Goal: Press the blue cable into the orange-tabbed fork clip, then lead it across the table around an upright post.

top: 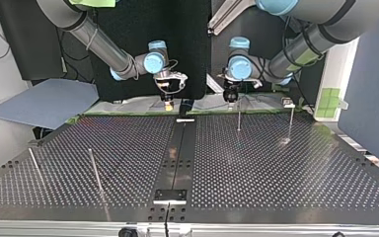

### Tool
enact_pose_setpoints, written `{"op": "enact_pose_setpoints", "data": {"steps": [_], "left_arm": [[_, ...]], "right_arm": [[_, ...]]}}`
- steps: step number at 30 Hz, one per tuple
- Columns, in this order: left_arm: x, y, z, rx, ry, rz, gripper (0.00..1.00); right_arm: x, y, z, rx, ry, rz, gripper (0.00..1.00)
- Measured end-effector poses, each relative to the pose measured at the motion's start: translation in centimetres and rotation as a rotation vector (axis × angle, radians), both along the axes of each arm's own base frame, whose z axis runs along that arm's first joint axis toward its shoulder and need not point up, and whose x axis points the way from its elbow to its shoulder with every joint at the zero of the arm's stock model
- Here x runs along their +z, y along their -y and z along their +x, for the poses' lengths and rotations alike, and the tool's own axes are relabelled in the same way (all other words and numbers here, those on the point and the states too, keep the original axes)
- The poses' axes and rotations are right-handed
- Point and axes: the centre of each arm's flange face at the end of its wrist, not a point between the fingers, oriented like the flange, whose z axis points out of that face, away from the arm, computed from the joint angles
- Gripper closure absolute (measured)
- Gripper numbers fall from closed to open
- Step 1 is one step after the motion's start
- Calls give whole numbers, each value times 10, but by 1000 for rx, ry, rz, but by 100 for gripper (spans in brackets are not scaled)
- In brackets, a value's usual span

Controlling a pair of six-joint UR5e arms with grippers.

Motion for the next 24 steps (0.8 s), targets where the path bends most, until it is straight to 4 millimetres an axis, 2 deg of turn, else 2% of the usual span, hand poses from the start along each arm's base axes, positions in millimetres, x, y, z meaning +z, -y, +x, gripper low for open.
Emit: {"op": "enact_pose_setpoints", "data": {"steps": [6,12,24], "left_arm": [[-10,2,10,17,-25,15,0],[-6,5,19,35,-20,24,0],[-4,11,19,22,-14,42,0]], "right_arm": [[0,-1,1,2,-1,0,100],[0,-1,1,3,-4,-1,100],[0,-1,1,3,-5,-2,100]]}}
